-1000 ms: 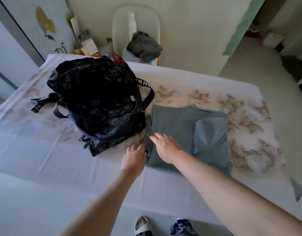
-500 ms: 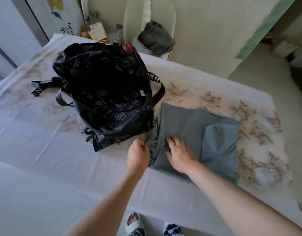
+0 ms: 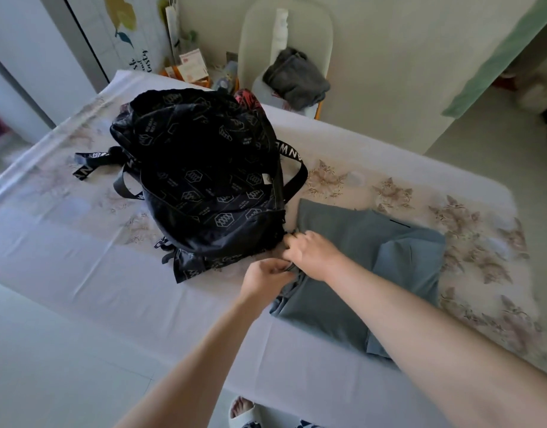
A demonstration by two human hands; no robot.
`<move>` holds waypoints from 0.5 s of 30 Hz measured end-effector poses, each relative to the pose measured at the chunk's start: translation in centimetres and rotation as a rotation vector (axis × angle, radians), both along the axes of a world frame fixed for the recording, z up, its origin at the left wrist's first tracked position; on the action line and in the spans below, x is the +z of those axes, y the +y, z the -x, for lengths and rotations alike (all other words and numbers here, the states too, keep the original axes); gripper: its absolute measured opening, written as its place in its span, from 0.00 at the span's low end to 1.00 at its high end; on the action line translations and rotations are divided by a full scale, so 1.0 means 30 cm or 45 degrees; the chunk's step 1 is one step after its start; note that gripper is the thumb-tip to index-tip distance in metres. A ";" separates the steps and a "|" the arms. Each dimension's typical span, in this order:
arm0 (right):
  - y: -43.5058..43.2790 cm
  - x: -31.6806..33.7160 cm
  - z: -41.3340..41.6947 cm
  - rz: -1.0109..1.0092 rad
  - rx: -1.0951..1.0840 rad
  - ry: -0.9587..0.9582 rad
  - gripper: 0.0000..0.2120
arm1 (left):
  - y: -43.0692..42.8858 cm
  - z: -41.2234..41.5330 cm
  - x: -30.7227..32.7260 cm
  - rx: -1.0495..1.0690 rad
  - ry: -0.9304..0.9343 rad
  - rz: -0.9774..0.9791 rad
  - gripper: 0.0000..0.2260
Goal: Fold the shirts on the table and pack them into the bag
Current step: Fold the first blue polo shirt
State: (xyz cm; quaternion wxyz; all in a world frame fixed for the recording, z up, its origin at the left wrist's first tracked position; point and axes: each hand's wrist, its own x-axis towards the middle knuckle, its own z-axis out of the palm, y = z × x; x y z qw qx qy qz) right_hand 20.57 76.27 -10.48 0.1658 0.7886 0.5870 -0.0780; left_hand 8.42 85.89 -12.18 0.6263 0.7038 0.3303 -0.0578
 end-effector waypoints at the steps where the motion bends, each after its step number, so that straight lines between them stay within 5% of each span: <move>1: -0.022 0.014 -0.013 -0.040 0.007 -0.038 0.12 | -0.013 -0.010 0.012 -0.053 -0.053 -0.071 0.07; 6: -0.264 0.058 -0.080 -0.605 -0.340 -0.158 0.10 | -0.106 -0.067 0.070 -0.343 -0.256 -0.314 0.08; 11: -0.548 -0.025 -0.033 -0.366 -0.936 0.007 0.18 | -0.212 -0.069 0.019 -0.852 -0.167 -0.545 0.08; 15: -0.611 -0.060 -0.040 -0.612 -1.075 0.158 0.13 | -0.236 -0.055 -0.019 -0.957 -0.033 -0.684 0.12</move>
